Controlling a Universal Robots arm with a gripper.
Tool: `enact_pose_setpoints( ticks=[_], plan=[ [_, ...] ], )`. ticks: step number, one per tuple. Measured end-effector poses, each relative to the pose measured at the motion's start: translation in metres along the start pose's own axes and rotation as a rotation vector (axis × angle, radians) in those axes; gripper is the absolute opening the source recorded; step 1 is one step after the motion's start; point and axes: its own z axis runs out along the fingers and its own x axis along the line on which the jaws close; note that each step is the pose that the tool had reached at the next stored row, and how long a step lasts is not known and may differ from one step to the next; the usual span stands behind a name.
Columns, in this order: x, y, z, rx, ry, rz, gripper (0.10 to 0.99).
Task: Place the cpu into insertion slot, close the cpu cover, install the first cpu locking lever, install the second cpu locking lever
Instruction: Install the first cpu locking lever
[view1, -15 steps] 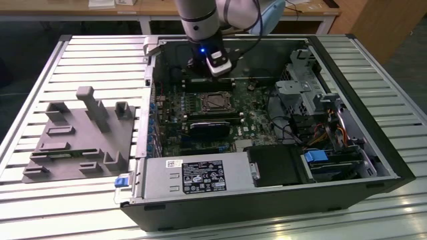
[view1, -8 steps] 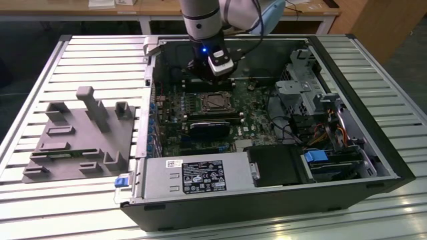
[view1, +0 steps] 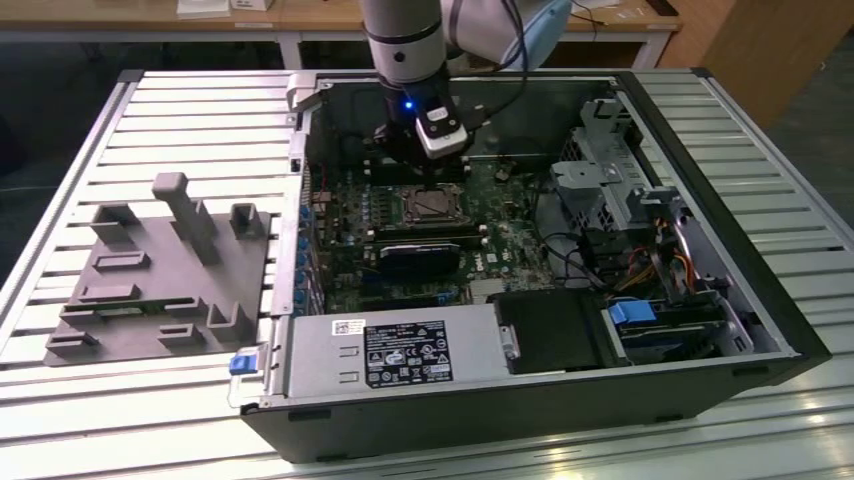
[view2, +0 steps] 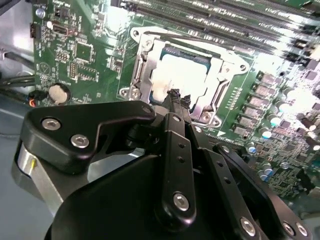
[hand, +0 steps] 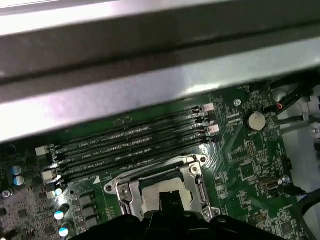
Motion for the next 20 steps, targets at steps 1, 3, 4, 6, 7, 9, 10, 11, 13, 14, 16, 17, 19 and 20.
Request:
enact_pose_setpoints(
  ticks=[1,3,4,6,7,9,10,11,13,14,16,17,19,20],
  plan=[
    [-0.0003,-0.0013,0.0003,0.001,0.0009,0.002,0.102],
    [-0.001,-0.004,0.0008,0.002,0.0027,0.005,0.102],
    [-0.0014,-0.0055,0.0011,0.003,0.0037,0.007,0.102],
    [-0.002,-0.0082,0.0016,0.004,0.0056,0.011,0.102],
    [-0.0024,-0.0096,0.0019,0.004,0.0064,0.012,0.102],
    [-0.0031,-0.0123,0.0023,0.005,0.0079,0.015,0.102],
    [-0.0034,-0.0134,0.0024,0.006,0.0088,0.017,0.102],
    [-0.0037,-0.0139,0.0026,0.006,0.0102,0.018,0.102],
    [-0.0038,-0.0139,0.0026,0.007,0.0105,0.018,0.102],
    [-0.0038,-0.014,0.0025,0.007,0.0105,0.018,0.102],
    [-0.0038,-0.014,0.0025,0.007,0.0105,0.018,0.102],
    [-0.0038,-0.014,0.0025,0.007,0.0105,0.018,0.102],
    [-0.0048,-0.0137,0.0024,0.007,0.0124,0.018,0.102],
    [-0.0057,-0.0135,0.0026,0.008,0.0147,0.018,0.102]
  ],
)
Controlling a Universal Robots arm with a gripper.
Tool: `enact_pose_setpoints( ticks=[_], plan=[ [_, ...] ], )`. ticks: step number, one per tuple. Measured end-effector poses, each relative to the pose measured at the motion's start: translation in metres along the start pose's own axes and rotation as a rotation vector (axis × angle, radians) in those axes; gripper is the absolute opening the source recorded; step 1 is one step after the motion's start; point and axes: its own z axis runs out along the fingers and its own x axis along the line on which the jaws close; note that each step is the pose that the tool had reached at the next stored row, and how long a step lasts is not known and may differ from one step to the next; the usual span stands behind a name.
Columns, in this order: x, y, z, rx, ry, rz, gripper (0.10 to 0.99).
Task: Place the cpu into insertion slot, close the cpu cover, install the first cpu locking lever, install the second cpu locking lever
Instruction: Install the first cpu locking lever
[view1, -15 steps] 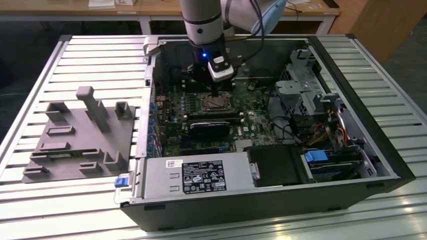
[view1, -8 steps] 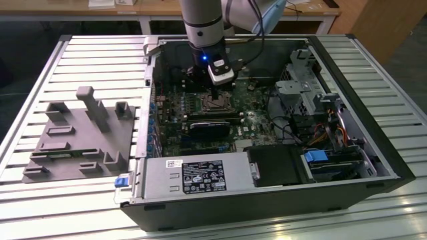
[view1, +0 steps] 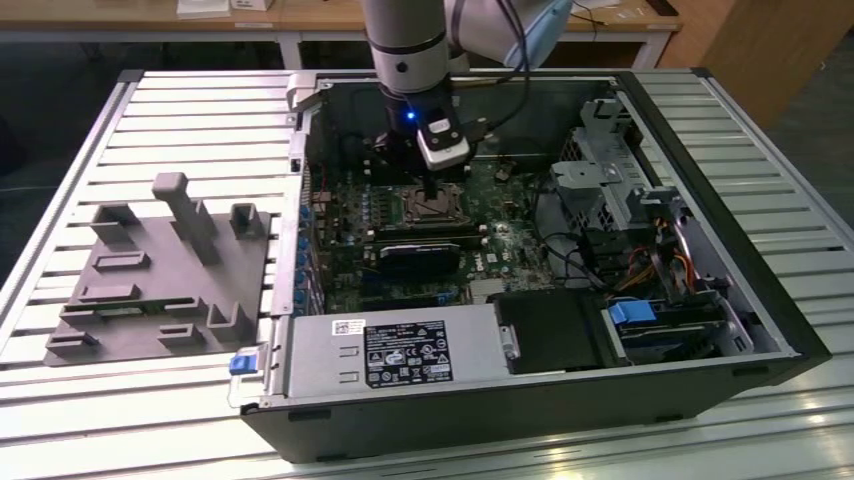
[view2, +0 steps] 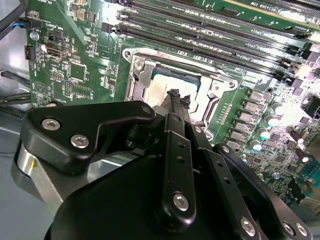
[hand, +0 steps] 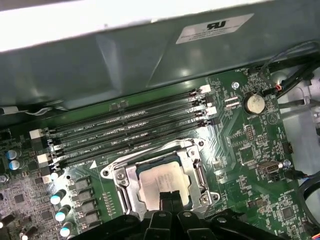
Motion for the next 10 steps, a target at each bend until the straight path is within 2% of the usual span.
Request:
enact_pose_setpoints(
  ticks=[2,3,8,9,10],
  plan=[
    [-0.0025,0.0008,0.0004,0.003,0.0078,0.0,0.102],
    [-0.0046,0.0014,0.0008,0.005,0.0145,0.0,0.102],
    [-0.0158,0.0049,0.0029,0.021,0.0579,-0.001,0.102],
    [-0.0165,0.0051,0.003,0.022,0.0621,-0.001,0.102],
    [-0.0165,0.0051,0.003,0.023,0.0624,-0.002,0.102]
  ],
)
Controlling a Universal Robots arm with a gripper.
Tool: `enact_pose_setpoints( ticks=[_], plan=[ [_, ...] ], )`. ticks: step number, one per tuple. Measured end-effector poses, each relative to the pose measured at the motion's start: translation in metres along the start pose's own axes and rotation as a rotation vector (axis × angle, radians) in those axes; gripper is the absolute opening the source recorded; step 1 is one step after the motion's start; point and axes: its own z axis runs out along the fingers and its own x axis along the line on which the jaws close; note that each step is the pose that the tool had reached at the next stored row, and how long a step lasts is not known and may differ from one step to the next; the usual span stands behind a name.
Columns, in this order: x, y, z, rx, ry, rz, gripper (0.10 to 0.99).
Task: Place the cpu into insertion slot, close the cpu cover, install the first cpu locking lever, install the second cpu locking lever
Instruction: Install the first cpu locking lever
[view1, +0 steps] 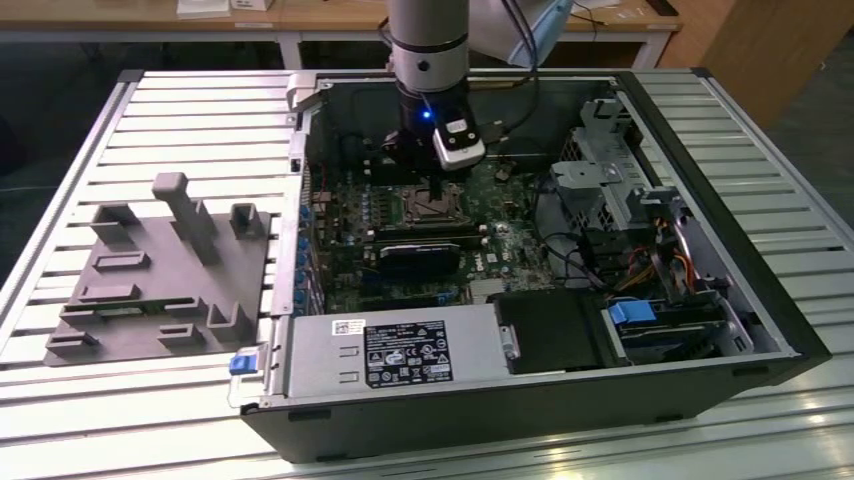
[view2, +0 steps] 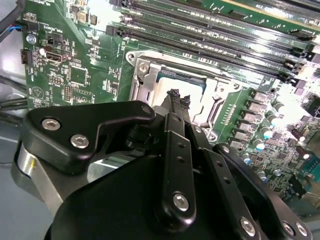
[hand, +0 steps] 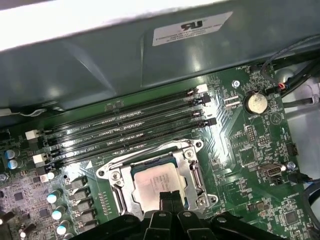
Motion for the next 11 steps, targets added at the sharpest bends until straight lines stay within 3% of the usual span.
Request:
enact_pose_setpoints(
  ticks=[8,11],
  plan=[
    [-0.0014,0.0002,-0.0134,0.0,0.0001,0.0,0.102],
    [-0.0015,0.0003,-0.0139,0.0,-0.0001,0.0,0.102]
  ],
)
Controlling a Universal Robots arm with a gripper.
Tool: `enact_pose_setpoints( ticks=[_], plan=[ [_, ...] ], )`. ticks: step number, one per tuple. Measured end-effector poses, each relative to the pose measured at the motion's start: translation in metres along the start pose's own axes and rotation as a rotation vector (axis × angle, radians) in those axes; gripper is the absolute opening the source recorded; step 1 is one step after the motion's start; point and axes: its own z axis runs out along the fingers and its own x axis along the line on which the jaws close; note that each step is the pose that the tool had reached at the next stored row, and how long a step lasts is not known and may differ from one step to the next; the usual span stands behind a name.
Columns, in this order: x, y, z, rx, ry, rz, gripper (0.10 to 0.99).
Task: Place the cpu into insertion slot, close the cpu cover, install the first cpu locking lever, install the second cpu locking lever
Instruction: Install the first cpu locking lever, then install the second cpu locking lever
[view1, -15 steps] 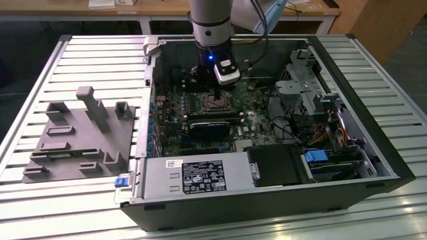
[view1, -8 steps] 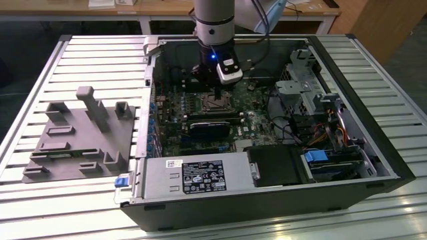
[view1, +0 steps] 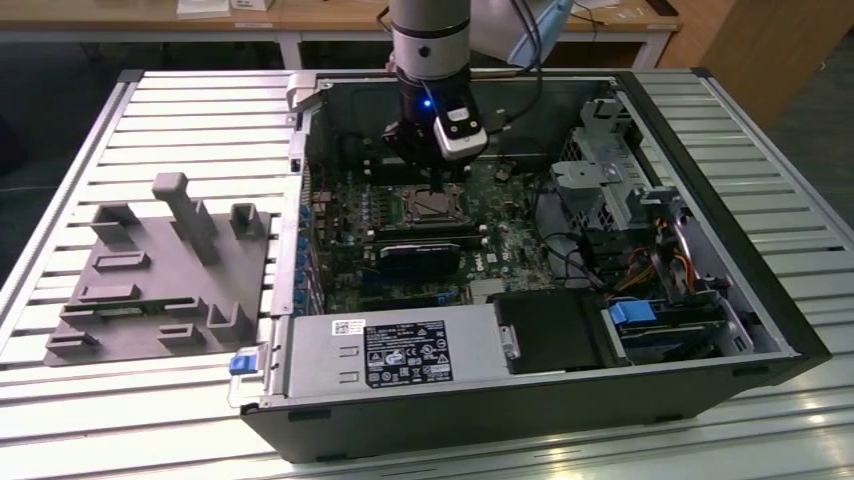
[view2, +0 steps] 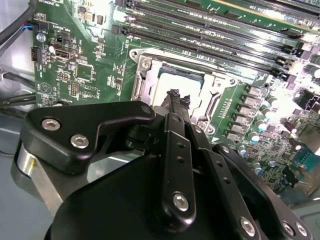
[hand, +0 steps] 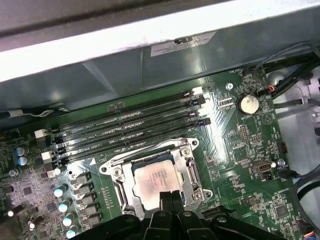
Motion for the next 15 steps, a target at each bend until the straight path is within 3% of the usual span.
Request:
enact_pose_setpoints(
  ticks=[8,15],
  plan=[
    [-0.0007,-0.0015,-0.002,0.001,0.0001,0.0,0.102],
    [-0.0025,-0.0076,-0.0018,0.0,0.0001,0.0,0.102]
  ],
)
